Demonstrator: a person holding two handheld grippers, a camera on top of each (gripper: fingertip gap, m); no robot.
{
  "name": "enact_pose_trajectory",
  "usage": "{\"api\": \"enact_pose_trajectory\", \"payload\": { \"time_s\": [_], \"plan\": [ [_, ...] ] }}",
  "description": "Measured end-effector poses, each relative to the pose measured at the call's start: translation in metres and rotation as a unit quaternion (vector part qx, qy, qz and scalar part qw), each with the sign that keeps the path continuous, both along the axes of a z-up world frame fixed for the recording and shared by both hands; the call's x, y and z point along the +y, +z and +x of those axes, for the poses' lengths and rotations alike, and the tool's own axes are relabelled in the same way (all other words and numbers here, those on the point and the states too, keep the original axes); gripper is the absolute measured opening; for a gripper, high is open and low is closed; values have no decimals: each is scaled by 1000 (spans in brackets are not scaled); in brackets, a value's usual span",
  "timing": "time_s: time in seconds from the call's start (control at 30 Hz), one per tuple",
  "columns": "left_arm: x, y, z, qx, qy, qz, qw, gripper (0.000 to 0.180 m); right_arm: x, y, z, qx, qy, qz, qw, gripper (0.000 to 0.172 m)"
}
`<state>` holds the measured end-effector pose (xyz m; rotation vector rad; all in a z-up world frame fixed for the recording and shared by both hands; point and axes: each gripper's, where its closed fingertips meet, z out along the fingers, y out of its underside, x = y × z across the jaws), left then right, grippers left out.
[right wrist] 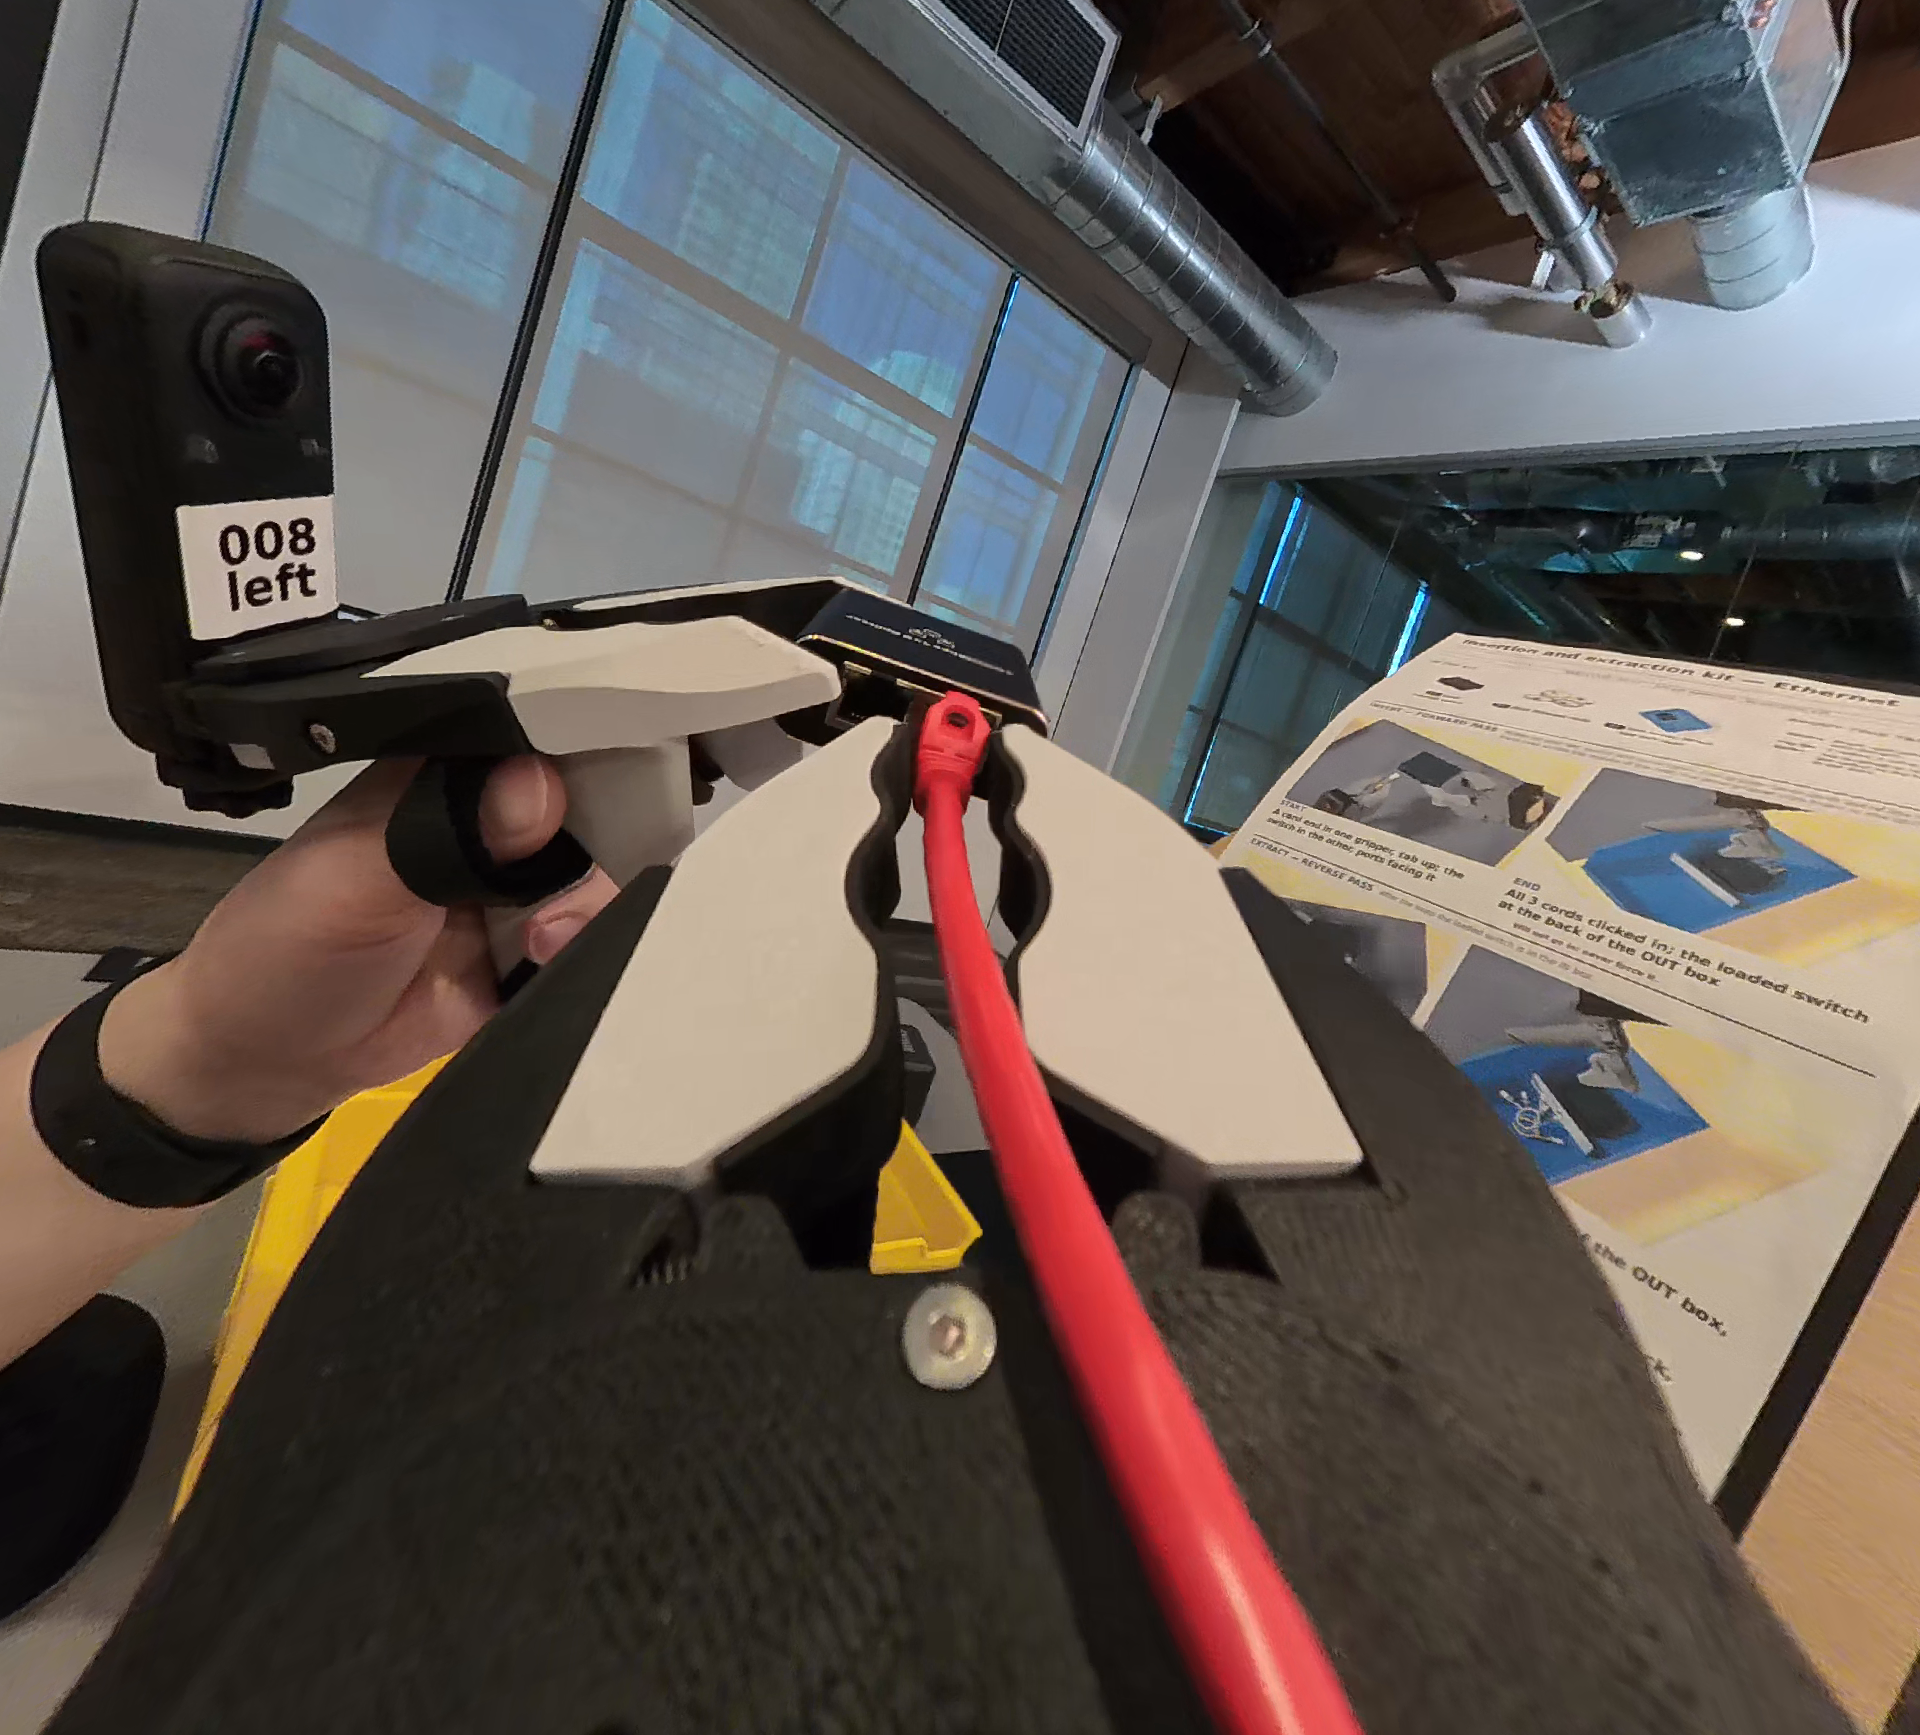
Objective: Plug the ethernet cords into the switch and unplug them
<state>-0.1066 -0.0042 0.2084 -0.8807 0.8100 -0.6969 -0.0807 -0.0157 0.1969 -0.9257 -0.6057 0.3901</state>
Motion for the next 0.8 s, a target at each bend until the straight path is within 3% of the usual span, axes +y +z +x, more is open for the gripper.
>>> {"api": "enact_pose_trajectory", "payload": {
  "time_s": [0.17, 0.33, 0.5, 0.63, 0.8],
  "plan": [
    [0, 0, -1, 4, 9, 7, 1000, 64, 6, -2, 0, 5, 3, -24, 1000, 21],
    [0, 0, -1, 3, 16, 16, 1000, 64, 5, -4, -3, 4, 21, -46, 999, 14],
    [-7, -3, 4, 20, -14, 23, 999, 64, -9, 4, 2, -17, -17, 20, 1000, 13],
    [-19, -1, 5, 10, -86, 11, 996, 63, -21, 7, 2, -32, -16, 59, 998, 13],
    [-22, -7, 11, 24, -95, 33, 995, 81, -23, 4, -6, -46, -10, 74, 996, 13]
  ]
}}
